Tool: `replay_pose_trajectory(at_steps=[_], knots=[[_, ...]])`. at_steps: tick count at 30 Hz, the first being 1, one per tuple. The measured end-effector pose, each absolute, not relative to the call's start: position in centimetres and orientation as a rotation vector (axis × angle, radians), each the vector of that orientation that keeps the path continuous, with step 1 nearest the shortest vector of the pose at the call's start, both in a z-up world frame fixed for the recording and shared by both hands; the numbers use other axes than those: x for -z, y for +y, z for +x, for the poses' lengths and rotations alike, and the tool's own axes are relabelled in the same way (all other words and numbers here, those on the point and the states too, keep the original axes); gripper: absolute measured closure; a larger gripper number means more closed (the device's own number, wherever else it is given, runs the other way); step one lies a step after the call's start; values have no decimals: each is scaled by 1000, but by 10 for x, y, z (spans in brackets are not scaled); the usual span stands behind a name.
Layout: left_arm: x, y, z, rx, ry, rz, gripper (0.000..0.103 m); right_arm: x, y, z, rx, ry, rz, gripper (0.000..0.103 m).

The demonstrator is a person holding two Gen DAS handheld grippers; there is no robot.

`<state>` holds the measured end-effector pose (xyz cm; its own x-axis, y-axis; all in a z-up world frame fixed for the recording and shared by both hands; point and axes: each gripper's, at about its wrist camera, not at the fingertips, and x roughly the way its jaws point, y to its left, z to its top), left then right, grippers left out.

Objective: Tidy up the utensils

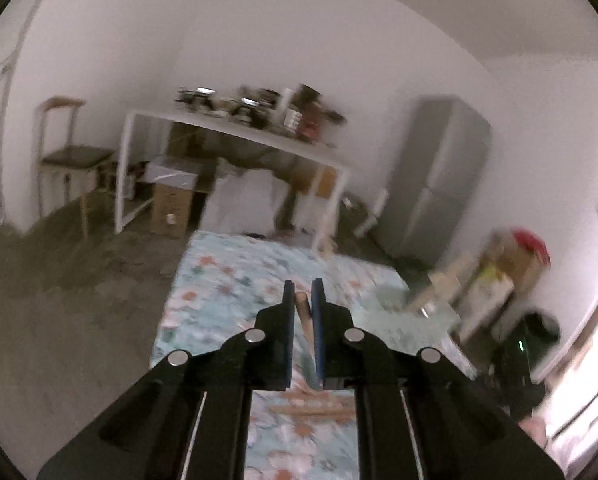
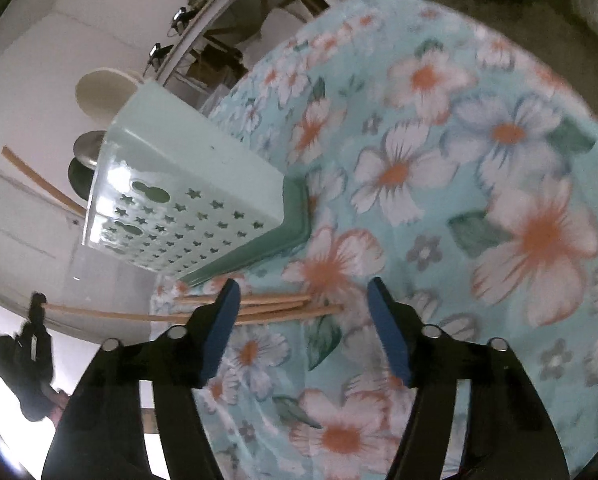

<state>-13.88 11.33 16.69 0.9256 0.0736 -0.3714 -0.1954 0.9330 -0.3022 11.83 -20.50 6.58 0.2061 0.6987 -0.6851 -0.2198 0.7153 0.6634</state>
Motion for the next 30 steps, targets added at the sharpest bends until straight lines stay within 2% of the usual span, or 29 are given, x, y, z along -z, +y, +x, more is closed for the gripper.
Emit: replay_pose_trajectory(at_steps=[3, 9, 14, 24, 27, 30], knots=[[-161, 88, -134, -137, 353, -258, 95, -59, -204, 120, -695, 1237, 531, 47], [-180, 76, -133, -100, 307, -216, 97, -55, -203, 129, -708, 1273, 567, 61], [-167, 58, -126, -70, 343, -174, 97, -43, -201, 130, -716, 1302, 604, 73], [-150, 66, -118, -72, 379, -227, 97, -26, -219, 127, -750, 1334, 790, 80], [-149, 68, -119, -73, 379, -237, 97, -22, -222, 126, -743, 1323, 819, 85], [-150, 70, -121, -76, 379, -244, 97, -18, -227, 122, -735, 1316, 844, 95]])
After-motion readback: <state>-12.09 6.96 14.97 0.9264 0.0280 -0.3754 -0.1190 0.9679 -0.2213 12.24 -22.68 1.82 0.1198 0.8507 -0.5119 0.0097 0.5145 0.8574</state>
